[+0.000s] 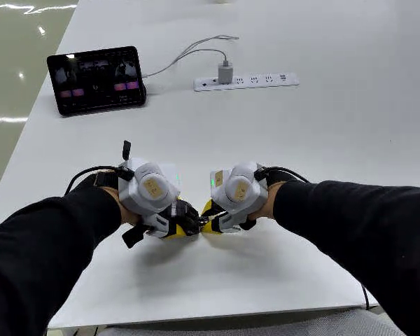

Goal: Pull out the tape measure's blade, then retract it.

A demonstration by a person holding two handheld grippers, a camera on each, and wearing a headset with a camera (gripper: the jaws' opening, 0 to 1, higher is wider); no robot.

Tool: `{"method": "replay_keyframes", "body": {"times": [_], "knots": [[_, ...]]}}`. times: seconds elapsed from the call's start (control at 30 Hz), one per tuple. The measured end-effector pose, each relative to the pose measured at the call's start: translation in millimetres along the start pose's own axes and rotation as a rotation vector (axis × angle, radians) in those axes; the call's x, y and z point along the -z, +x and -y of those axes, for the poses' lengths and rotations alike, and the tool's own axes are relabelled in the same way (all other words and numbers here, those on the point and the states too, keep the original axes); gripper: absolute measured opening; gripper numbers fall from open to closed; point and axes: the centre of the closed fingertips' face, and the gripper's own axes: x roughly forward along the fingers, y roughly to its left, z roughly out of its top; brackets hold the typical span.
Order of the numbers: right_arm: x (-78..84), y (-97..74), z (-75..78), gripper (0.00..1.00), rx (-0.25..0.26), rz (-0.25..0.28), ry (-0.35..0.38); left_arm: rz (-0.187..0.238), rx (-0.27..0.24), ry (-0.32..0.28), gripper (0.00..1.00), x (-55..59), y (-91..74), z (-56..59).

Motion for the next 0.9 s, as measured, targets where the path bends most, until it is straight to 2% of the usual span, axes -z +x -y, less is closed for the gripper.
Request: {"method": "replay_keyframes", "body": {"times": [0.13, 0.33, 0.43, 0.9], "knots": [[-1.4, 1.5, -2.2, 0.13, 0.008, -0.006, -0.021, -0.003, 0.002, 0.008, 0.35, 0.1, -0.1, 0.5], [-0.9, 1.4, -0.7, 0.11, 0.005, 0.044, 0.003, 0.000, 0.002, 0.003, 0.35, 0.1, -0.4, 0.4], [-1.2, 0.7, -2.2, 0.11, 0.005, 0.043, 0.003, 0.011, 0.003, -0.003, 0.35, 0.6, -1.3, 0.2], [8.8, -5.9, -2.5, 0.11, -0.005, 0.018, 0.007, 0.009, 0.001, -0.016, 0.35, 1.3, -2.1, 0.0]]}}
